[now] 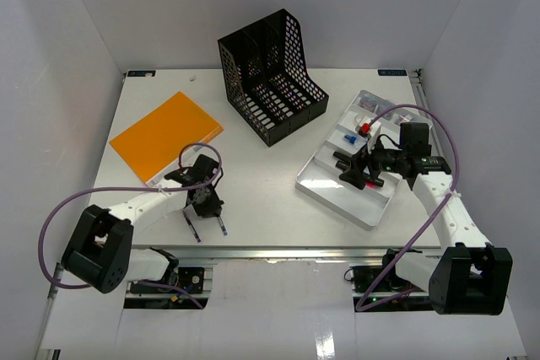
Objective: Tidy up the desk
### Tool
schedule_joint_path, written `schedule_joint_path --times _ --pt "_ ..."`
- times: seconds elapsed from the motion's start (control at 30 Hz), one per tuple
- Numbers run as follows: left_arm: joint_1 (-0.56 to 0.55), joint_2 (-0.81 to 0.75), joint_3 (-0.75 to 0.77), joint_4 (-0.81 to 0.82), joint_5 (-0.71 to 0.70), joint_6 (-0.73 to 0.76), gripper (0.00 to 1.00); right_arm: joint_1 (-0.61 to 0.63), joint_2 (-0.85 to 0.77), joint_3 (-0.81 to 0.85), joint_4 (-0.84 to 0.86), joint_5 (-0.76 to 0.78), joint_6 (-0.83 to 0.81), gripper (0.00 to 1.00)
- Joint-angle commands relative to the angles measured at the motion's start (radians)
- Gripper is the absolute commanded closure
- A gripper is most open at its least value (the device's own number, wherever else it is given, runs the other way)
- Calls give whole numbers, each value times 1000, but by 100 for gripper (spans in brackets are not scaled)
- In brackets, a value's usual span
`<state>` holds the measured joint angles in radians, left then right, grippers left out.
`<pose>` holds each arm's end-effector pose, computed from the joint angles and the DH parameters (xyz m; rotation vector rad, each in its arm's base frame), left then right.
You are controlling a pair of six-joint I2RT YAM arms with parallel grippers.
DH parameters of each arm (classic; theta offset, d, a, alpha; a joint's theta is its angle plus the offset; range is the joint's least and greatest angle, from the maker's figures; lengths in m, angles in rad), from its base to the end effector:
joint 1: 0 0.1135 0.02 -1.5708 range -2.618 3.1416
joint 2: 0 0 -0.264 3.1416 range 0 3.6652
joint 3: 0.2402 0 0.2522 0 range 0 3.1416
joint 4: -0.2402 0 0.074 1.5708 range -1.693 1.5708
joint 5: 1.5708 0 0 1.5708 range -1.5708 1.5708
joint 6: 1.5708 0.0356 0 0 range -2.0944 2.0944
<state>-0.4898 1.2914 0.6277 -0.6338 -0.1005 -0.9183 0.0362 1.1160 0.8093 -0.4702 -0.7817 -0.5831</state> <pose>0.1840 -0.0941 0.1583 -0.6285 2.7955 -0.1452 0.2254 0.0333 0.2643 -0.9942 1.9065 0.6007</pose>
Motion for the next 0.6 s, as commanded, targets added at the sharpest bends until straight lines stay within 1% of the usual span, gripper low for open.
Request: schedule_joint_path --times 0.0,0.07,0.13,0.2,0.3,0.37,0.43,0.5,0.57 --pt "2 89 15 56 18 42 86 -12 -18 8 1 -28 -6 12" --pt "1 110 32 71 40 64 89 -13 -18 8 1 -28 -6 12" --pt "-4 118 54 101 79 95 95 -12 -17 8 1 -28 -6 12" --pt "-17 109 69 129 141 119 99 -12 -16 7 0 -28 -7 12" --pt "-62 63 82 209 222 138 100 -13 -16 7 -1 -29 -6 12" --pt "-109 6 78 311 304 148 100 -14 -15 7 0 -30 -6 12" --pt "-149 -44 65 447 408 168 100 -16 -13 7 1 -30 -6 12" --pt "-179 -66 60 601 527 193 100 -19 -13 7 1 -28 -6 12" --pt "-214 -58 82 688 607 269 100 -24 -13 8 1 -28 -6 12"
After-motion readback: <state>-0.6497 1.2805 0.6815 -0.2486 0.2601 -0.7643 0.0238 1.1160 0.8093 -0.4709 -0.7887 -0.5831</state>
